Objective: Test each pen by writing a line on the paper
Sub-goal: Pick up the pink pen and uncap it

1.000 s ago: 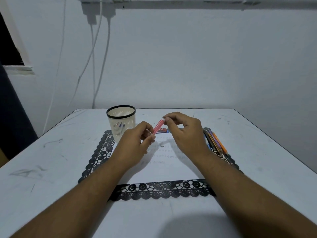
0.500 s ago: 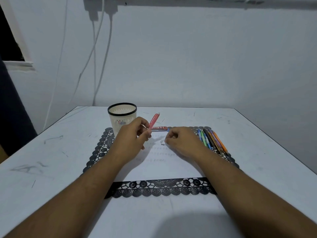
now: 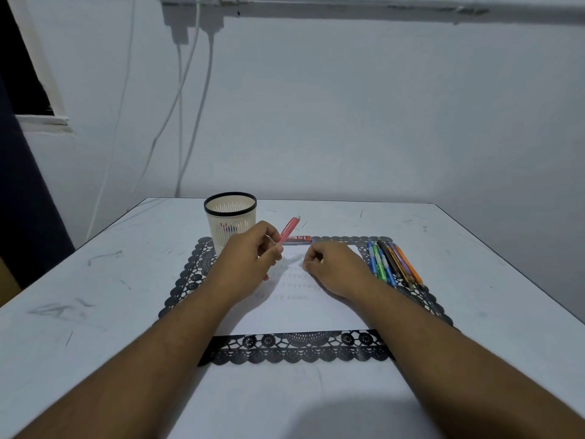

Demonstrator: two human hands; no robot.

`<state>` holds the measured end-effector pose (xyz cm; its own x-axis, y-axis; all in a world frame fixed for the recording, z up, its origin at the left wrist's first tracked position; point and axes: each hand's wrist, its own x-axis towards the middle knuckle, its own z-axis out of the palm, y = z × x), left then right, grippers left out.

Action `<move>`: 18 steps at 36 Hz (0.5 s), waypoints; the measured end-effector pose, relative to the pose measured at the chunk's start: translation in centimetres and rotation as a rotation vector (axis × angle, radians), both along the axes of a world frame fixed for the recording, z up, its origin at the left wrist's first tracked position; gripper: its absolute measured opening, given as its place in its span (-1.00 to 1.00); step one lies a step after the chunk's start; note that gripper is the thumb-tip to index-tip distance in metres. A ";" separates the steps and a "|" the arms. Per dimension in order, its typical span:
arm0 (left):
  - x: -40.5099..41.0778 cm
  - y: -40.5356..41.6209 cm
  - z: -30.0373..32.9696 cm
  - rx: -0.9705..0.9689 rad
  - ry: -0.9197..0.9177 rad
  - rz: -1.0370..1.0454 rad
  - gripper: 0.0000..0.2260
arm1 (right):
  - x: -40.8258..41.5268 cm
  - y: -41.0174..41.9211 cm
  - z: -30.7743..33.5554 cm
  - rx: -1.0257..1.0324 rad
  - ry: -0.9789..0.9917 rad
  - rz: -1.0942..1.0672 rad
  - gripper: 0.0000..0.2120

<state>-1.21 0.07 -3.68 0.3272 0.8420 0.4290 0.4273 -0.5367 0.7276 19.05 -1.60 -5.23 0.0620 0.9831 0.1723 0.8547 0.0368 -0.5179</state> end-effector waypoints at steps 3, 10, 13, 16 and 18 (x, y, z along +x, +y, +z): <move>-0.1 0.1 0.0 0.007 0.055 0.018 -0.93 | 0.5 -0.4 0.4 0.075 0.200 -0.023 -0.85; -0.2 0.1 0.0 0.003 0.101 0.018 -0.93 | 2.4 -0.7 2.2 0.207 0.567 -0.029 -0.86; -0.3 0.0 0.0 0.002 0.123 0.021 -0.93 | 2.7 -0.6 2.2 0.229 0.677 -0.029 -0.73; -0.2 -0.1 0.1 0.003 0.143 0.030 -0.93 | 2.4 -0.7 2.6 0.237 0.822 -0.003 -0.77; -0.1 -0.2 0.2 0.005 0.152 0.030 -0.93 | 2.0 -1.1 3.0 0.232 0.935 0.036 -0.82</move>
